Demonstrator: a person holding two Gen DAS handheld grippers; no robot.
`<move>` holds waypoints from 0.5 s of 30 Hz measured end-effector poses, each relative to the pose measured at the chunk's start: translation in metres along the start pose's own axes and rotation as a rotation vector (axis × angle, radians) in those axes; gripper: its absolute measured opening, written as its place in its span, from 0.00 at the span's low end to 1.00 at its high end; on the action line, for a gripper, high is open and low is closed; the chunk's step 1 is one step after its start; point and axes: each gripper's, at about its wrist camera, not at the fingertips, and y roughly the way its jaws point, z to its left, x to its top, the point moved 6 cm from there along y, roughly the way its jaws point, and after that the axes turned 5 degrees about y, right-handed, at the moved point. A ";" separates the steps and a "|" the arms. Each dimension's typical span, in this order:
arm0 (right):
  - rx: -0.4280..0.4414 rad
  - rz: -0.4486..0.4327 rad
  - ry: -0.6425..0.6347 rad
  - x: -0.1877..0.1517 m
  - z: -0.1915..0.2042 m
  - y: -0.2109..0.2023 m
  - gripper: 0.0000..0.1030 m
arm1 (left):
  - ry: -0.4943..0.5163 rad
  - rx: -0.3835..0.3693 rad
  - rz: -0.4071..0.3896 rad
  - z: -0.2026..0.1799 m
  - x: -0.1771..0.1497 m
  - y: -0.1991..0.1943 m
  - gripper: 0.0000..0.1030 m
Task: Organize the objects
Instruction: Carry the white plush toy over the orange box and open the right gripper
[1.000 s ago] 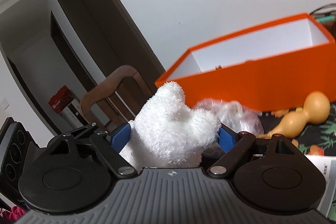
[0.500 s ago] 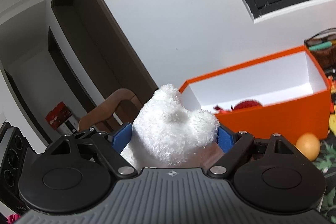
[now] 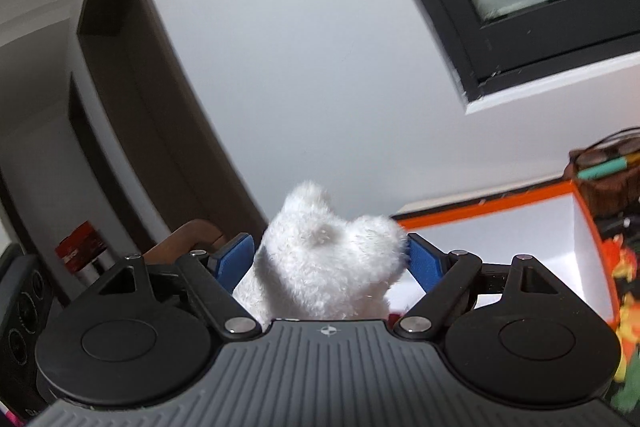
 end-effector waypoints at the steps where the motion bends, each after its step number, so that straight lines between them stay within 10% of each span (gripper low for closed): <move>1: -0.030 -0.008 -0.002 -0.001 -0.006 0.006 0.90 | -0.043 0.021 0.012 0.006 -0.004 0.007 1.00; 5: -0.155 0.030 0.043 -0.017 -0.035 0.028 0.92 | -0.164 0.054 0.059 0.027 -0.021 0.027 1.00; 15: -0.092 -0.045 0.052 -0.055 -0.022 -0.036 0.97 | -0.180 0.115 0.026 0.034 -0.059 -0.040 1.00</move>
